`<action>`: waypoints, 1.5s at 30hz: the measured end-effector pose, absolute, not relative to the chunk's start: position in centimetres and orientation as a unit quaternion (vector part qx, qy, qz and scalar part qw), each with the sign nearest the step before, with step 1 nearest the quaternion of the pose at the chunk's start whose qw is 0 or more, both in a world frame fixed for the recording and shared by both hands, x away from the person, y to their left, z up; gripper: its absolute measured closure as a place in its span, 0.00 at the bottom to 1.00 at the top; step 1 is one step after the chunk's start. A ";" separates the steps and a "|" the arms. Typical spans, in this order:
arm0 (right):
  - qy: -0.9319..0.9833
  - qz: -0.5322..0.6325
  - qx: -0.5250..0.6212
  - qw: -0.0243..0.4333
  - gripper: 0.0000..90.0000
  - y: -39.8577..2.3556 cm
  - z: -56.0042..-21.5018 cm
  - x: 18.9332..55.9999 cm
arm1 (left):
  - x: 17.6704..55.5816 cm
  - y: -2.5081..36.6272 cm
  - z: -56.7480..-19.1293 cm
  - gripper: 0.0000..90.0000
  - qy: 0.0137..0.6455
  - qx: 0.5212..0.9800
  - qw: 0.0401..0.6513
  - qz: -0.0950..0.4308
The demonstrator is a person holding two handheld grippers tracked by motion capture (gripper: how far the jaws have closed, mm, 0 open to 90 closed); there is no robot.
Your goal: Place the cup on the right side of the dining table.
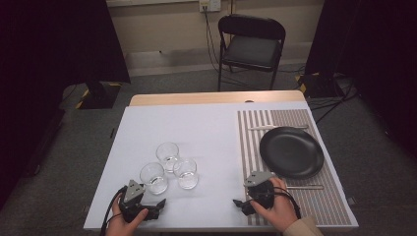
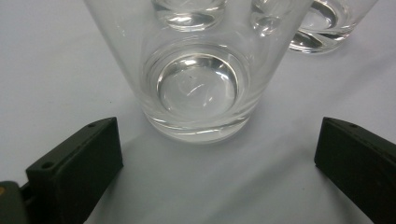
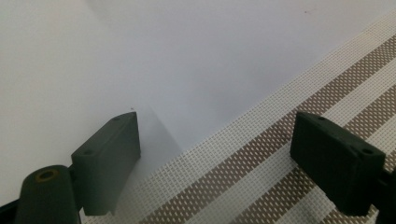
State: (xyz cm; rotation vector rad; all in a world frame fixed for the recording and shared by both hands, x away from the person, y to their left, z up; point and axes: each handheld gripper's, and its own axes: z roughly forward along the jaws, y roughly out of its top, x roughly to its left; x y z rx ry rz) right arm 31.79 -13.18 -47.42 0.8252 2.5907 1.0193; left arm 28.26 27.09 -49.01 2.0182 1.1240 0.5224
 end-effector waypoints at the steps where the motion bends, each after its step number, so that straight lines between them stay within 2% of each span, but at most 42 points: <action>1: 0.886 0.348 0.282 0.119 0.17 -13.2 -47.4 31.8 | 28.3 27.1 -49.0 0.00 0.440 0.789 0.377 0.205; 10: 0.892 0.334 0.285 0.112 0.17 -12.9 -47.1 32.1 | 28.3 27.1 -49.0 0.00 0.440 0.789 0.377 0.205; 16: 0.902 0.311 0.289 0.078 0.17 -12.5 -46.2 32.8 | 28.3 27.1 -49.0 0.00 0.439 0.789 0.377 0.205; 45: 0.922 0.278 0.260 0.067 0.19 -9.7 -42.8 34.9 | 28.3 27.1 -49.0 0.00 0.439 0.789 0.377 0.204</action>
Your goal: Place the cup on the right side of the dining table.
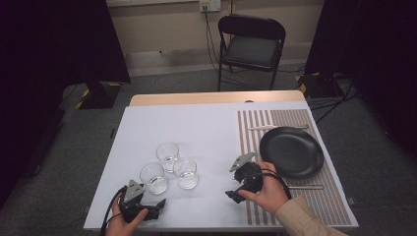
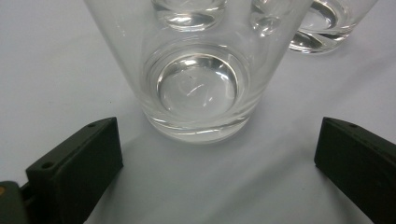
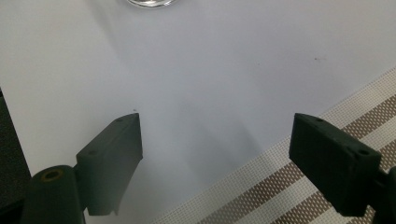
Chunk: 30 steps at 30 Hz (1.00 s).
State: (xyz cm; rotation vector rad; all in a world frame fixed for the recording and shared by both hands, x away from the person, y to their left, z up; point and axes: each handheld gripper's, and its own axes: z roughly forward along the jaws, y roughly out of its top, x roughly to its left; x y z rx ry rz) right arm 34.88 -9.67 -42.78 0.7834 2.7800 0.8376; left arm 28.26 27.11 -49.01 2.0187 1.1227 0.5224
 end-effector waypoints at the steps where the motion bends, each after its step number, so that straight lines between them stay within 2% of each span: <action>1: 0.923 0.278 0.259 0.067 0.19 -9.5 -42.7 34.9 | 28.3 27.1 -49.0 0.00 0.439 0.789 0.377 0.204; 30: 0.930 0.274 0.237 0.062 0.19 -6.9 -40.7 36.2 | 28.3 27.1 -49.0 0.00 0.439 0.789 0.377 0.204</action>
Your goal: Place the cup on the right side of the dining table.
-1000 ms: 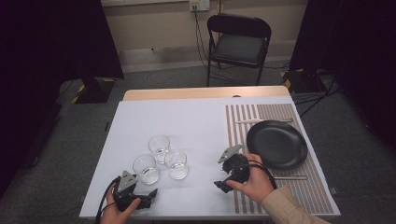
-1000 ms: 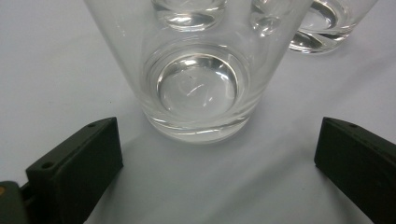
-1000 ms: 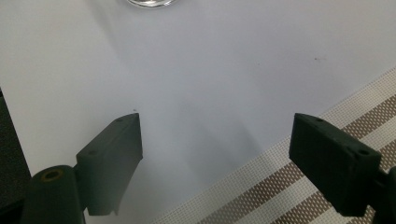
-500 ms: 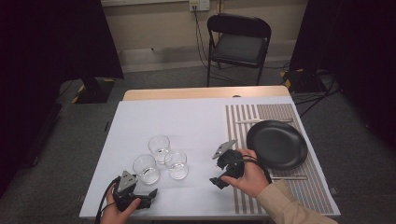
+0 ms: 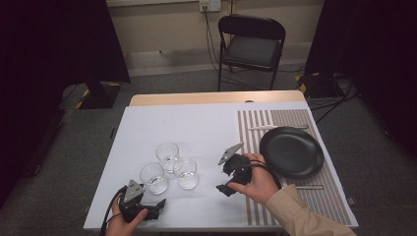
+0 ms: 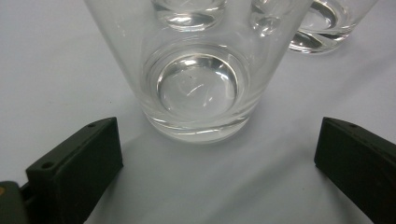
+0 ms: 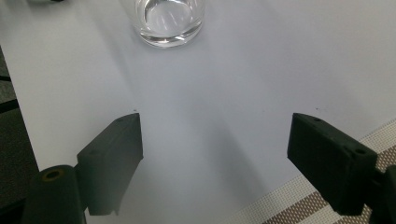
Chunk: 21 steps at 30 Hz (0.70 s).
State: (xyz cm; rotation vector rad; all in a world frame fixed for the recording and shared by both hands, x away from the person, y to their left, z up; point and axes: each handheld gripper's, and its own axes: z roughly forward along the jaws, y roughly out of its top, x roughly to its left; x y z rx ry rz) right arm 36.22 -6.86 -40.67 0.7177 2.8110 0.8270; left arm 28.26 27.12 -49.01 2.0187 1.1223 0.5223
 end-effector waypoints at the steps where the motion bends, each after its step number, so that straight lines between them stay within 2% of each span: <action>1: 0.930 0.274 0.235 0.063 0.19 -6.8 -40.6 36.3 | 28.3 27.1 -49.0 0.00 0.439 0.789 0.377 0.204; 21: 0.932 0.277 0.225 0.060 0.19 -5.4 -40.1 36.7 | 28.3 27.1 -49.0 0.00 0.439 0.789 0.378 0.203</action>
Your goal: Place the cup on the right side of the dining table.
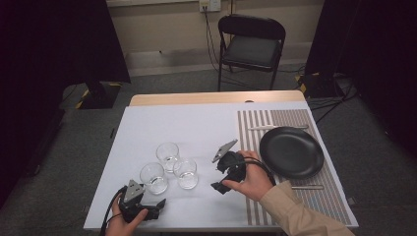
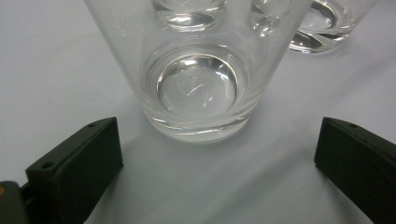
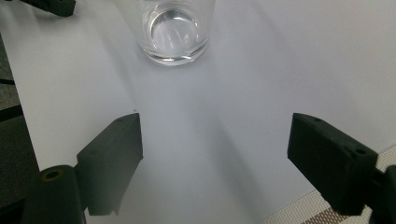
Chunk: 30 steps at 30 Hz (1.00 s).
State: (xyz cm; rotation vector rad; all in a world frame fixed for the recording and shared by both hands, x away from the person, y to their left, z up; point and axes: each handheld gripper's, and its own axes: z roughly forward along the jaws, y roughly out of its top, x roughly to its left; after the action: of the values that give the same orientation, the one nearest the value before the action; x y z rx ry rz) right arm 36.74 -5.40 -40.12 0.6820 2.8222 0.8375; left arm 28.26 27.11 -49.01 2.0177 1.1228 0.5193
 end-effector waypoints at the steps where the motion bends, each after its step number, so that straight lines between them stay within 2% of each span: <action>1: 0.932 0.277 0.226 0.060 0.19 -5.3 -40.1 36.7 | 28.3 27.1 -49.0 0.00 0.439 0.789 0.378 0.203; 30: 0.932 0.283 0.219 0.059 0.20 -3.9 -38.8 37.7 | 28.3 27.1 -49.0 0.00 0.439 0.789 0.378 0.203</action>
State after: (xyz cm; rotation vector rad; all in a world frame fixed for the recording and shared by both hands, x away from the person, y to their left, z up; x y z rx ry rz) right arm 37.66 -3.86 -38.77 0.6641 2.8218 0.8582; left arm 28.26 27.11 -49.01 2.0177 1.1225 0.5193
